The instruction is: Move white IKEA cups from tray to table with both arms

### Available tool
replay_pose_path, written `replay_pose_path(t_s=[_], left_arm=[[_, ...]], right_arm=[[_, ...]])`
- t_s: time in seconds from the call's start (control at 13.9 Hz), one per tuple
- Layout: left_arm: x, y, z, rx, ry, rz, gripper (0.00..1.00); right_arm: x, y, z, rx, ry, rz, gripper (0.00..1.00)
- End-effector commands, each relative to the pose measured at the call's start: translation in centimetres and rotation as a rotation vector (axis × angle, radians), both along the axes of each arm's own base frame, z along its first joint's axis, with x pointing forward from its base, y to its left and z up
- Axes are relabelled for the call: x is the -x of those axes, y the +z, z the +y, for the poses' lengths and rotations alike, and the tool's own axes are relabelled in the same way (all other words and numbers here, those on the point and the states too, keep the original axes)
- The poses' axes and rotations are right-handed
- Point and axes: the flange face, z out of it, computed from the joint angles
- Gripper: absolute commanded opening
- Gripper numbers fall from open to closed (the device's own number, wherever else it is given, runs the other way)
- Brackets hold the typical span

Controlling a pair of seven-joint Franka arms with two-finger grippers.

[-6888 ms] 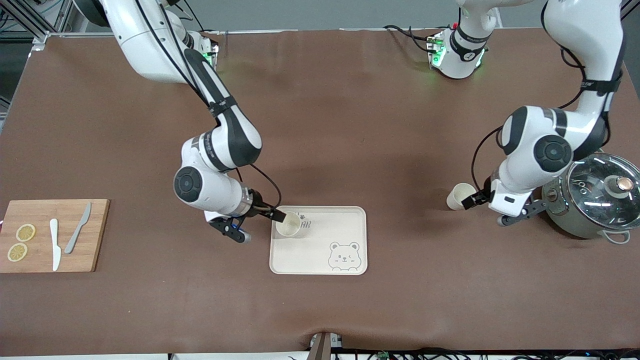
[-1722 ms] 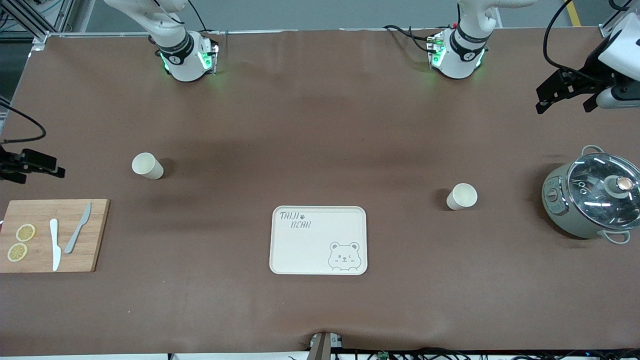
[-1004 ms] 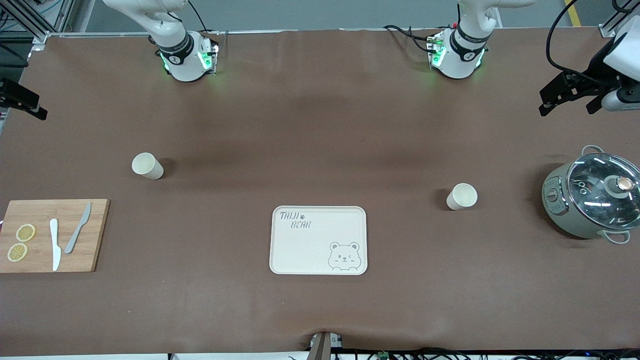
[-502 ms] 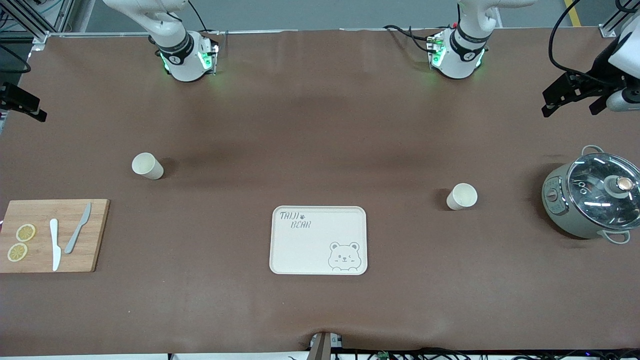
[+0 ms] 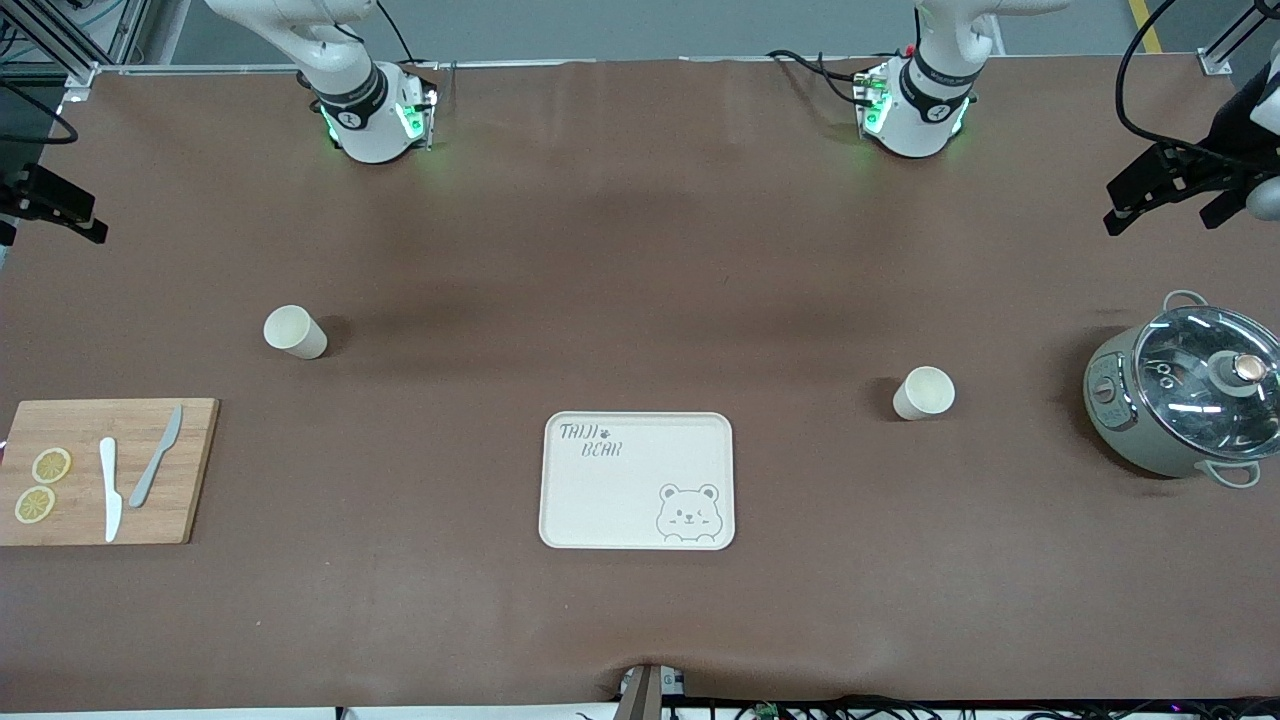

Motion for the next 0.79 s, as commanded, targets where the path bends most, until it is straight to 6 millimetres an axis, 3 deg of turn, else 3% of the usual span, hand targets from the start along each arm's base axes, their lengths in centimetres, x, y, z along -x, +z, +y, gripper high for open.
replay_pose_path(t_s=[0.0,0.72], left_arm=[[-0.07,0.70,-0.04,-0.020,-0.011,-0.006,1.00],[-0.06,0.86,-0.46,-0.026,-0.018,0.013,1.00]], right_arm=[[0.61,0.84,0.01,0.009,-0.014,-0.012,1.00],[0.69,0.77,0.02,0.008,-0.016,-0.005,1.00]])
